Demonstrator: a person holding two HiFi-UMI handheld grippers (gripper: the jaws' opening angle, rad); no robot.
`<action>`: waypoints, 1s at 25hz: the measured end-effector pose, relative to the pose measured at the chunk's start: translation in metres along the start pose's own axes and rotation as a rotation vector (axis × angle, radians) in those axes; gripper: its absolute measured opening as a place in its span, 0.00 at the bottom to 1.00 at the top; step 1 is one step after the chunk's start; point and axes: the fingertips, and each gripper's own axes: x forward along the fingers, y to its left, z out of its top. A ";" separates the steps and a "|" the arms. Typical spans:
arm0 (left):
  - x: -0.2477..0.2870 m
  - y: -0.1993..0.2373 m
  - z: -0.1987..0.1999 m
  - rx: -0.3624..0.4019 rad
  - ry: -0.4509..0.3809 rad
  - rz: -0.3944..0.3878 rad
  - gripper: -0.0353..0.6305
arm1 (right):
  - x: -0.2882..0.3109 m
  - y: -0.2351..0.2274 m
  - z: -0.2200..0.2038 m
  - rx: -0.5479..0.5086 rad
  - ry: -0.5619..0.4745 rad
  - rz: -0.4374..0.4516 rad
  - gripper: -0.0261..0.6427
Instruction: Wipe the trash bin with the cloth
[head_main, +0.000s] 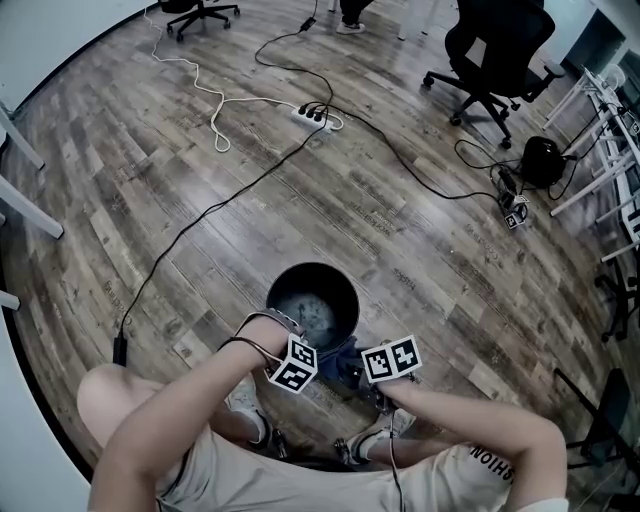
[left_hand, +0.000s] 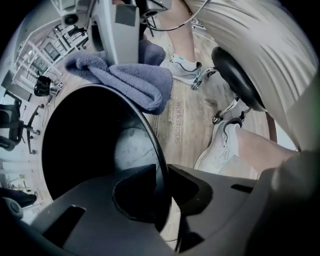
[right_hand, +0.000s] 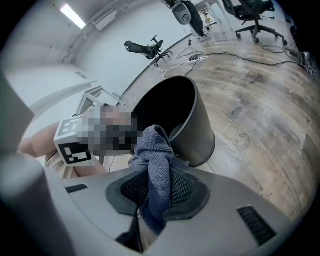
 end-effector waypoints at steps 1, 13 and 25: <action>0.001 -0.001 0.001 0.011 0.006 0.000 0.16 | 0.005 0.000 0.000 -0.009 0.015 -0.006 0.15; 0.005 0.001 0.028 -0.068 -0.071 -0.019 0.09 | 0.055 -0.084 -0.019 -0.004 0.049 -0.156 0.15; 0.009 0.011 0.049 -0.204 -0.058 0.010 0.10 | 0.126 -0.180 -0.044 0.145 -0.084 -0.199 0.15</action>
